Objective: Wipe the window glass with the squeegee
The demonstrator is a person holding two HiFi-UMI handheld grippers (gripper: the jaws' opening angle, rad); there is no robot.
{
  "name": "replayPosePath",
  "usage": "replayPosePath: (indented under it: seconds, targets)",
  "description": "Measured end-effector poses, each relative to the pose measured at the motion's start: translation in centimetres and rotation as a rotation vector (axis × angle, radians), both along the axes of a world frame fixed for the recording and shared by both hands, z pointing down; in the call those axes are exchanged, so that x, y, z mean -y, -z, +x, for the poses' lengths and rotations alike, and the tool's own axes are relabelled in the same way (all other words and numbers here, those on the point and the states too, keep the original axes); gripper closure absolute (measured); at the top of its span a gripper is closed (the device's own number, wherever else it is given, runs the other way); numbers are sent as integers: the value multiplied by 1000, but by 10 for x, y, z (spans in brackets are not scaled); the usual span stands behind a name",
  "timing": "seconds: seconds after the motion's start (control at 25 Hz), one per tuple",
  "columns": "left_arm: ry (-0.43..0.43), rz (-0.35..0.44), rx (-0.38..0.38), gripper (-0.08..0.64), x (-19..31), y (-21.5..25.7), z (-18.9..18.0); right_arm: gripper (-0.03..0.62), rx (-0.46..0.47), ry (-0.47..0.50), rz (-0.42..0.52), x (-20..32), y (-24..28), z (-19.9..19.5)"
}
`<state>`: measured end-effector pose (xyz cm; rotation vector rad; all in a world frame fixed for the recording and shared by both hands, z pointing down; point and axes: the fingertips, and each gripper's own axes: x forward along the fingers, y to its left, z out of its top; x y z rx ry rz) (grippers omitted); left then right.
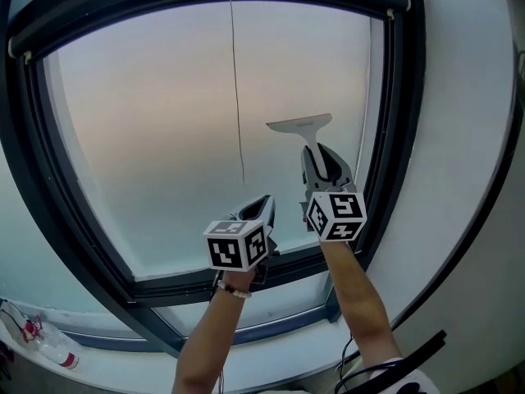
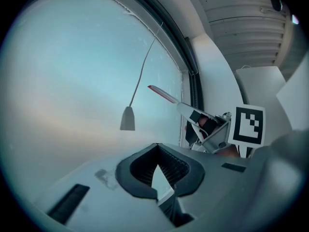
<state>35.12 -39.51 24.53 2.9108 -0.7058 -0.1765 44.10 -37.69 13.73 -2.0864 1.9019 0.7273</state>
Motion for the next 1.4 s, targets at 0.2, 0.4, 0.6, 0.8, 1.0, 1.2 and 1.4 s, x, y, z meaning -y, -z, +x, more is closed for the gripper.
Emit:
replayPosePath:
  seconds: [0.2, 0.4, 0.6, 0.8, 1.0, 1.2, 1.4]
  targets:
    - [9, -11, 6, 560, -1, -11, -1, 508, 15, -1, -29, -3, -33, 4]
    - [12, -32, 16, 560, -2, -29, -1, 508, 26, 1, -57, -5, -62, 6]
    - [9, -60, 34, 560, -2, -51, -2, 508, 47, 22, -88, -6, -94, 6]
    - [12, -106, 48, 560, 2, -74, 0, 508, 52, 19, -117, -6, -120, 7]
    - [16, -143, 60, 560, 4, -96, -1, 508, 70, 12, -150, -7, -150, 9]
    - [20, -178, 75, 560, 6, -117, -3, 508, 82, -3, -179, -8, -179, 9]
    - [32, -204, 96, 560, 7, -143, -6, 508, 98, -10, -230, -8, -218, 7]
